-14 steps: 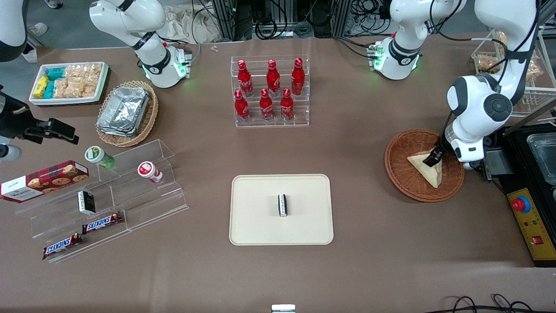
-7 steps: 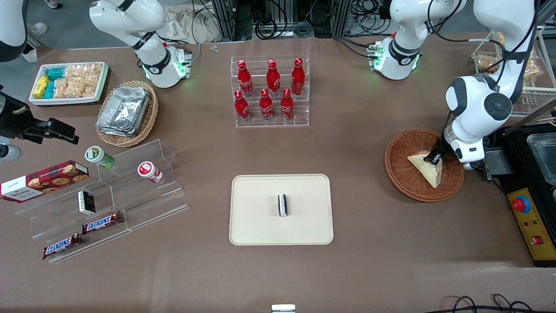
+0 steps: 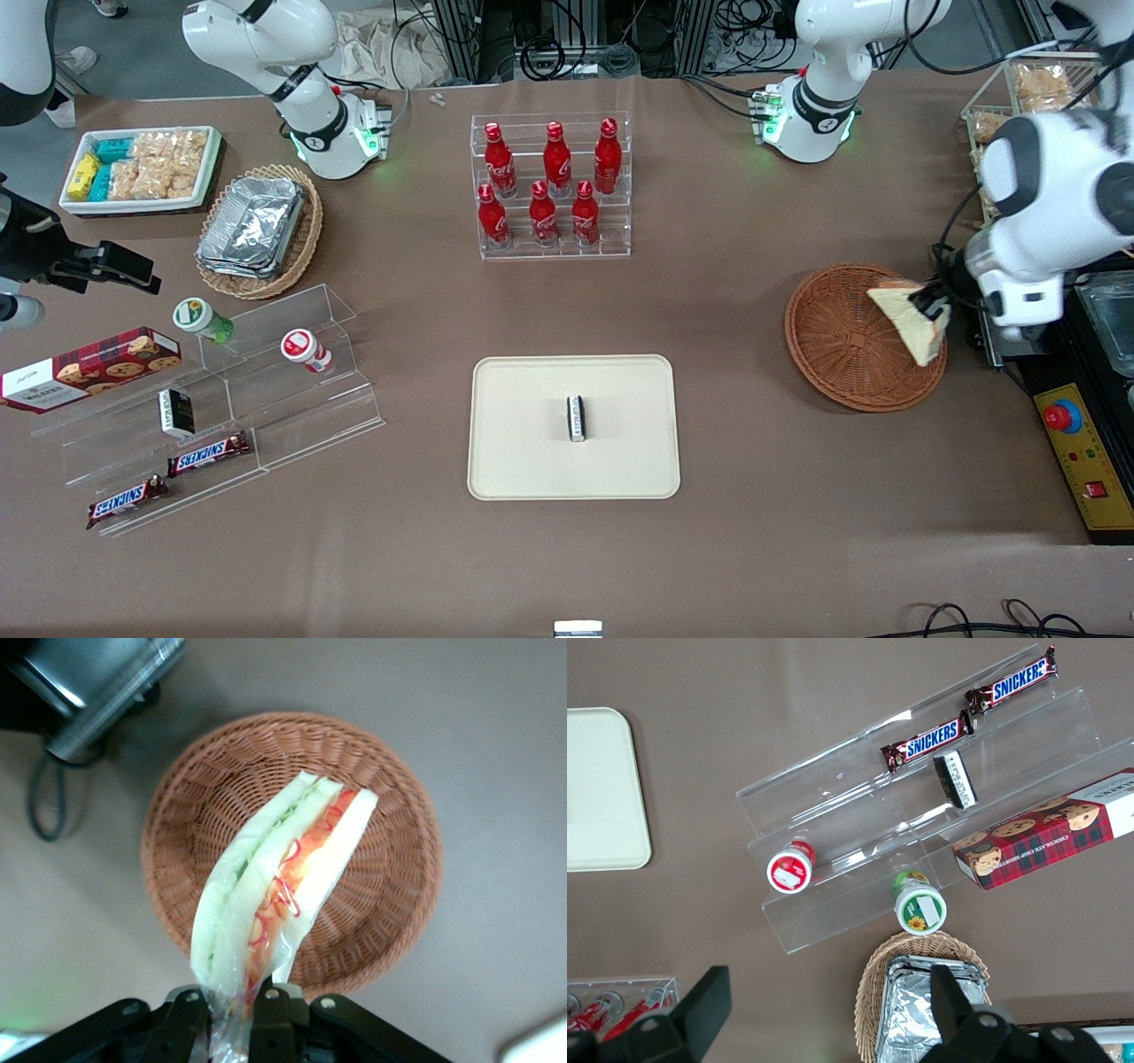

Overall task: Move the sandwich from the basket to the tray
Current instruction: 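Lift the sandwich out of the basket with the left gripper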

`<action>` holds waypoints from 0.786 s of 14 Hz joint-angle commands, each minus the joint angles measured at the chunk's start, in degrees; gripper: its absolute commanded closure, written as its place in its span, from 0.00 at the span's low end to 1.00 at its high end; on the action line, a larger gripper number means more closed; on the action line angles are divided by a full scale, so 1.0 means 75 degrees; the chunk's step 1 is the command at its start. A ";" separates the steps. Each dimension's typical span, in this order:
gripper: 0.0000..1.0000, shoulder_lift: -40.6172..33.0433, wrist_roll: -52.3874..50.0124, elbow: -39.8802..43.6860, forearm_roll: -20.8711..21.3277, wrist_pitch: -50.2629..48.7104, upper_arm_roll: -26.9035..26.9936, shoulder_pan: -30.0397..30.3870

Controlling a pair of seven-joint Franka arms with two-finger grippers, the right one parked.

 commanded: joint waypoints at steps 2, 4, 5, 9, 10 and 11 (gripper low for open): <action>1.00 0.0304 0.0974 0.2639 -0.0138 -0.1959 -0.0035 -0.0040; 1.00 0.0712 0.0975 0.3741 -0.0045 -0.2556 -0.0372 -0.0227; 1.00 0.0958 0.0998 0.4129 -0.0033 -0.2686 -0.0595 -0.0286; 1.00 0.1639 0.1034 0.4929 -0.0021 -0.2642 -0.1812 -0.0345; 1.00 0.1826 0.1034 0.4988 0.0141 -0.2583 -0.2234 -0.0357; 1.00 0.2083 0.0976 0.5116 0.0410 -0.2536 -0.2598 -0.0484</action>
